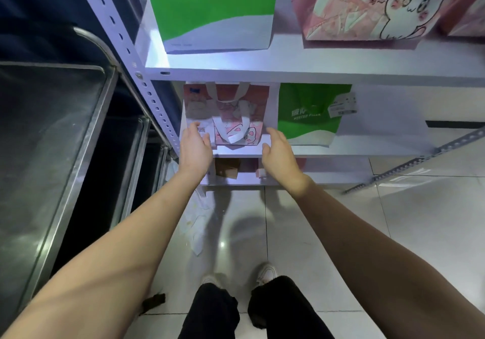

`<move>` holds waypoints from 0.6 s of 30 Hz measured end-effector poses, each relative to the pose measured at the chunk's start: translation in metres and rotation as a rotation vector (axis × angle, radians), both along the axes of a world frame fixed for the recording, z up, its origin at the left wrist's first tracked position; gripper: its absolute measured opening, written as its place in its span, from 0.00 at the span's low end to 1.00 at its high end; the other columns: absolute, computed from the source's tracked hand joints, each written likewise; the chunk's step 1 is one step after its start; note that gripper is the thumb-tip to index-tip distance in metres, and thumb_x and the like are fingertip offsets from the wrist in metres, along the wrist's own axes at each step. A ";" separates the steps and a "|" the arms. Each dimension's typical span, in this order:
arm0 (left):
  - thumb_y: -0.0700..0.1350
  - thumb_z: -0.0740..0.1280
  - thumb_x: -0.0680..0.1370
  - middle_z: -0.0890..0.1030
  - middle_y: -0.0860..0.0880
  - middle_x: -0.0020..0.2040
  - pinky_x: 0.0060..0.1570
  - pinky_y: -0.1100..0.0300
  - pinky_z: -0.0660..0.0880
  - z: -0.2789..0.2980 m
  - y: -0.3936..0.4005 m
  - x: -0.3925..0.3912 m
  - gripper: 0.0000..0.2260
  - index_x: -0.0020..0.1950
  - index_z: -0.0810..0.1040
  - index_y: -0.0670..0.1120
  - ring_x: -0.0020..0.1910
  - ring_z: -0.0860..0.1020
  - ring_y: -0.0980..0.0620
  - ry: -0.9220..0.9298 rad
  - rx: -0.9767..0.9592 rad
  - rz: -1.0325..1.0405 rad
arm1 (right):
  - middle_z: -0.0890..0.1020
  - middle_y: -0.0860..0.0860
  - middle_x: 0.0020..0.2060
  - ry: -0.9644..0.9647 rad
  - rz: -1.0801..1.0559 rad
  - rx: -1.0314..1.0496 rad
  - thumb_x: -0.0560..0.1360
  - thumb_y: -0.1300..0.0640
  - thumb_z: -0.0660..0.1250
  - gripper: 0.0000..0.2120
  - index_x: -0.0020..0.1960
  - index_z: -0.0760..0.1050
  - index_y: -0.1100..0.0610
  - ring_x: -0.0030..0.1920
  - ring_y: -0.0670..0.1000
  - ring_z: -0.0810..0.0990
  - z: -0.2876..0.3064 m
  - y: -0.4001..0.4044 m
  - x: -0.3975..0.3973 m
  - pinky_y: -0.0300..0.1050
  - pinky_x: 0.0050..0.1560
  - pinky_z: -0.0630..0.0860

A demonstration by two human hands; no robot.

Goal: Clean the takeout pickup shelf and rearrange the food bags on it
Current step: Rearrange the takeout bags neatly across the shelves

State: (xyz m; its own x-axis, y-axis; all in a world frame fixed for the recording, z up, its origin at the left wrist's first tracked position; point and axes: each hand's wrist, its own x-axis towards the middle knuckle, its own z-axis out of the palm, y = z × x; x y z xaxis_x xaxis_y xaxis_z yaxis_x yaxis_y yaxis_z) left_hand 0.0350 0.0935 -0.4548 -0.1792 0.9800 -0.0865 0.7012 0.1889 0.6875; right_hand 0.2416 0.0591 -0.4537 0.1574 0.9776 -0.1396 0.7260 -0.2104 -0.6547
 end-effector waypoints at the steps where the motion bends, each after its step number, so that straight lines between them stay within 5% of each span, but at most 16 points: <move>1: 0.43 0.59 0.86 0.69 0.41 0.74 0.66 0.49 0.70 -0.007 0.008 0.001 0.20 0.78 0.64 0.42 0.69 0.73 0.42 -0.027 -0.003 0.025 | 0.68 0.60 0.76 0.008 -0.009 -0.005 0.84 0.64 0.58 0.23 0.78 0.63 0.64 0.76 0.58 0.66 -0.008 0.008 0.002 0.45 0.76 0.59; 10: 0.44 0.60 0.85 0.56 0.44 0.83 0.77 0.50 0.61 -0.050 0.062 0.010 0.30 0.84 0.50 0.43 0.80 0.61 0.43 -0.134 0.064 0.206 | 0.57 0.58 0.83 0.064 0.005 -0.008 0.86 0.60 0.57 0.30 0.83 0.48 0.63 0.82 0.57 0.56 -0.068 0.056 0.004 0.43 0.78 0.53; 18: 0.44 0.58 0.87 0.62 0.45 0.79 0.71 0.52 0.67 -0.046 0.074 0.011 0.28 0.84 0.50 0.44 0.76 0.67 0.44 -0.098 0.061 0.264 | 0.70 0.63 0.74 0.138 -0.046 0.008 0.84 0.60 0.60 0.30 0.82 0.53 0.64 0.73 0.62 0.69 -0.082 0.074 0.008 0.51 0.71 0.67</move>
State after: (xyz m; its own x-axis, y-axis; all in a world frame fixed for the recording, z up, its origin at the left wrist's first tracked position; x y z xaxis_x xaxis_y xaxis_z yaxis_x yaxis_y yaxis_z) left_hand 0.0463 0.1671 -0.5004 -0.4223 0.9046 -0.0579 0.5629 0.3118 0.7655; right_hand 0.2493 0.1329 -0.5355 0.1817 0.9711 -0.1547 0.6191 -0.2352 -0.7493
